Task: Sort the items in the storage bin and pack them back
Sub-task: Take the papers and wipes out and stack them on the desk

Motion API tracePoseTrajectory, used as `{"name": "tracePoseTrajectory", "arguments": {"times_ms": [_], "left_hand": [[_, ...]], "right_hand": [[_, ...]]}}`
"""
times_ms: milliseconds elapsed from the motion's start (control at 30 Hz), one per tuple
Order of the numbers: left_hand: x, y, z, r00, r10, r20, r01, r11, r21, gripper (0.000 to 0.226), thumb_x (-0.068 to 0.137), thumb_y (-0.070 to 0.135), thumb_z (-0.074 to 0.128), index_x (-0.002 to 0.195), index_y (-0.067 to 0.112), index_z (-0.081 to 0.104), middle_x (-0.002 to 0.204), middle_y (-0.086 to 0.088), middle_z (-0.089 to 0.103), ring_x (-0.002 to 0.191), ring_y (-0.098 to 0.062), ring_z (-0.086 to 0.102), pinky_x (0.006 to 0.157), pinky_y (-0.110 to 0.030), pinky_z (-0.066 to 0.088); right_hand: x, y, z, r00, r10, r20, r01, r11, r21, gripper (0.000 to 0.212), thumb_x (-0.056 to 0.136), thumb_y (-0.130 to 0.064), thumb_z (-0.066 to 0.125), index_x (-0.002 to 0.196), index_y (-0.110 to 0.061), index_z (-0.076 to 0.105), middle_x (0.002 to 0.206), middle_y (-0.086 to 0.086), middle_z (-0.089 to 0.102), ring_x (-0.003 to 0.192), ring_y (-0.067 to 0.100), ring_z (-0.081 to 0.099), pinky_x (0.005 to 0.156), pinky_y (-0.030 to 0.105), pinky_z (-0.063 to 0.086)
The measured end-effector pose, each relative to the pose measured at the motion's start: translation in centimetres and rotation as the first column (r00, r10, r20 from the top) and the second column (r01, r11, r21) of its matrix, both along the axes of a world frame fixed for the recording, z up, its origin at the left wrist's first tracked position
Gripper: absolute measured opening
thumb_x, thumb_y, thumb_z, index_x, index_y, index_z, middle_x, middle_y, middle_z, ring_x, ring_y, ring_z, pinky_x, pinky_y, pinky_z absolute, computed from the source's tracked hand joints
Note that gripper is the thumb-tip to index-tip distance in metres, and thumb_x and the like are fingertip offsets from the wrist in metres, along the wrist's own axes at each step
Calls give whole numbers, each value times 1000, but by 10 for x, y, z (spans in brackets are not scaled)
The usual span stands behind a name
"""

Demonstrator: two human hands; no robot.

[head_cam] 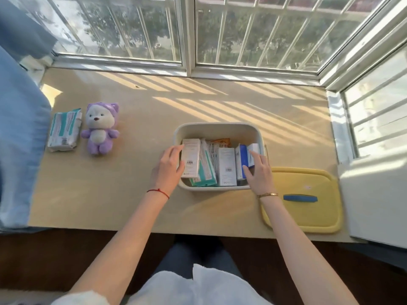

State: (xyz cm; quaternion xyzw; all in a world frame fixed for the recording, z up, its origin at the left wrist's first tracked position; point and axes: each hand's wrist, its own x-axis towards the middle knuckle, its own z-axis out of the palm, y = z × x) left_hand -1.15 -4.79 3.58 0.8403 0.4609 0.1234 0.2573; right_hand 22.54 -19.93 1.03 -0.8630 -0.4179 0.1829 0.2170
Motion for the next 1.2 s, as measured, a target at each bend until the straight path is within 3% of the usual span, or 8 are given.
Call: {"name": "tracePoseTrajectory", "arguments": {"times_ms": [167, 400, 600, 700, 800, 1000, 1100, 1200], "left_hand": [[30, 16, -51, 1000, -5, -16, 3, 990, -144, 46, 88, 5, 59, 134, 8, 50, 128, -12, 51, 114, -28, 52, 96, -42, 48], [49, 20, -100, 980, -7, -199, -41, 970, -238, 57, 93, 14, 54, 145, 13, 31, 150, -13, 27, 135, -28, 34, 106, -42, 42], [62, 16, -114, 942, 47, -332, -156, 938, -311, 64, 96, 15, 52, 150, 19, 19, 159, -19, 6, 145, -34, 19, 111, -46, 32], [66, 14, -120, 930, 28, -367, -164, 924, -346, 65, 95, 11, 52, 150, 20, 18, 156, -21, 12, 144, -34, 18, 115, -45, 24], [67, 10, -125, 931, 72, -359, -186, 938, -294, 66, 90, 8, 55, 147, 21, 23, 149, -17, 25, 135, -32, 26, 111, -44, 29], [64, 8, -126, 966, 65, -252, -162, 909, -384, 88, 74, 12, 78, 145, 30, 29, 138, -11, 25, 126, -30, 36, 109, -43, 37], [63, 12, -126, 975, 110, -192, -196, 834, -516, 95, 73, 14, 80, 145, 40, 24, 138, -9, 26, 122, -28, 43, 106, -47, 42], [66, 13, -125, 979, 118, -163, -191, 800, -568, 98, 72, 20, 81, 143, 49, 20, 126, -9, 39, 118, -29, 44, 106, -50, 39]], "right_hand": [[2, 25, -23, 998, 13, -67, -16, 999, -45, 55, 93, -16, 58, 144, -11, 38, 134, 10, 48, 122, 24, 48, 103, 31, 38], [5, 37, -64, 997, -27, -78, 17, 992, -127, 61, 93, -14, 58, 148, -16, 31, 143, 12, 39, 134, 27, 38, 108, 41, 41], [1, 44, -78, 997, -64, -39, 55, 978, -200, 64, 93, -11, 57, 149, -18, 27, 156, 14, 24, 146, 28, 19, 114, 36, 27], [3, 48, -84, 997, -69, -36, 58, 967, -249, 59, 91, -9, 59, 144, -14, 34, 155, 17, 23, 145, 32, 19, 116, 38, 24], [1, 53, -88, 998, -66, -25, 55, 953, -298, 58, 88, -10, 63, 141, -14, 38, 153, 21, 24, 142, 36, 19, 116, 41, 22], [-8, 51, -98, 995, 19, 101, 23, 917, -398, 60, 88, -12, 64, 141, -25, 40, 136, 20, 39, 125, 35, 34, 106, 40, 35], [-3, 51, -99, 1000, -5, 12, 9, 918, -397, 62, 88, 0, 57, 142, -26, 37, 137, 18, 37, 121, 35, 42, 99, 39, 43], [8, 49, -94, 995, -67, -74, 36, 935, -353, 61, 88, 5, 51, 139, -25, 39, 139, 16, 38, 101, 37, 57, 81, 38, 49]]}}
